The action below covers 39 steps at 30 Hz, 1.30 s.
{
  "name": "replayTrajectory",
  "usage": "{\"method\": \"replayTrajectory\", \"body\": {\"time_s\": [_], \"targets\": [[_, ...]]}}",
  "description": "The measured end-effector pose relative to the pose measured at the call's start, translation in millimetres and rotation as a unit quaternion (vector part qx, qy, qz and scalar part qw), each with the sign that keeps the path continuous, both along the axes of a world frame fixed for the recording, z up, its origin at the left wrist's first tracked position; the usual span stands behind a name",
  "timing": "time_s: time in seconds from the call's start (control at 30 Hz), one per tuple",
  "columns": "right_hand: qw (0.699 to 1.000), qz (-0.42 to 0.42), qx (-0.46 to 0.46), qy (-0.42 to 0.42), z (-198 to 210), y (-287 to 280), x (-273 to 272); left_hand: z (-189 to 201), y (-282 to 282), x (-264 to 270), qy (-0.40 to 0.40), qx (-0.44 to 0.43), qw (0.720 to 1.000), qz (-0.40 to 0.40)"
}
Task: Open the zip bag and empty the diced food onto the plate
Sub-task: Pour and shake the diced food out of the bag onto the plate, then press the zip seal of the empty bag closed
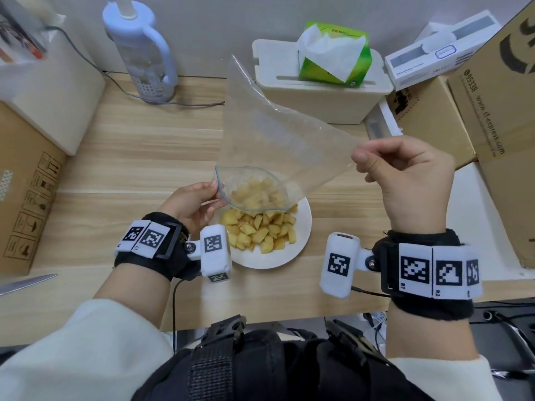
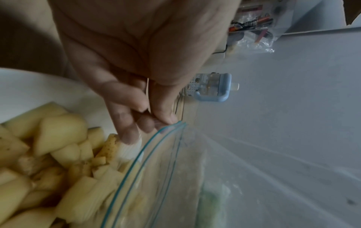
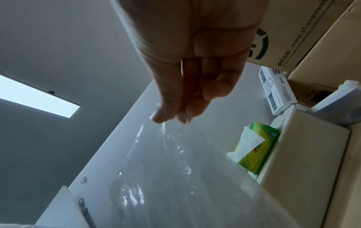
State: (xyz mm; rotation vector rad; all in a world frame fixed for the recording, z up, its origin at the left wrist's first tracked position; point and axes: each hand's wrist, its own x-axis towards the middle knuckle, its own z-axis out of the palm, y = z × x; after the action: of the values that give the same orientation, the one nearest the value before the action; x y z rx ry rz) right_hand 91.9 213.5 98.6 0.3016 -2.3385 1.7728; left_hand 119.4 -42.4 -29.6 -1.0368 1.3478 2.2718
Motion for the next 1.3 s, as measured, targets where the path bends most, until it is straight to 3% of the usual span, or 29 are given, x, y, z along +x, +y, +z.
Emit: {"method": "replayTrajectory", "body": {"time_s": [0.27,0.47,0.57,0.67,0.77,0.87,0.97,1.1,1.3], "targets": [[0.997,-0.008,-0.064,0.045,7.6,-2.7,1.8,7.0,-1.1,-2.1,0.036,0.011,0.999,-0.011],[0.989,0.099,-0.097,0.05,12.7,-7.7,2.5,22.1,-8.0,-12.2,0.025,-0.048,0.997,-0.062],[0.985,0.127,-0.1,0.063,14.3,-8.2,2.4,38.9,-13.4,-17.9,0.001,-0.04,0.991,-0.126],[0.983,0.153,-0.081,0.067,13.3,-6.4,1.6,54.5,-20.8,-20.2,-0.014,0.055,0.981,-0.186],[0.973,0.196,-0.097,0.073,10.7,-1.1,0.0,75.7,-21.4,-22.5,0.058,0.158,0.967,-0.189],[0.971,0.205,-0.098,0.07,5.0,4.0,-0.5,96.3,-15.0,-26.7,0.144,0.184,0.947,-0.218],[0.979,0.192,-0.062,0.027,-6.2,5.7,-3.1,101.8,-6.7,-32.7,0.204,0.105,0.946,-0.231],[0.985,0.135,0.002,-0.103,-34.7,7.0,-9.7,101.4,0.6,-33.7,0.258,-0.014,0.951,-0.169],[0.963,0.112,-0.008,-0.247,-53.6,-2.4,-25.4,88.9,-4.5,-25.3,0.305,-0.052,0.933,-0.181]]}}
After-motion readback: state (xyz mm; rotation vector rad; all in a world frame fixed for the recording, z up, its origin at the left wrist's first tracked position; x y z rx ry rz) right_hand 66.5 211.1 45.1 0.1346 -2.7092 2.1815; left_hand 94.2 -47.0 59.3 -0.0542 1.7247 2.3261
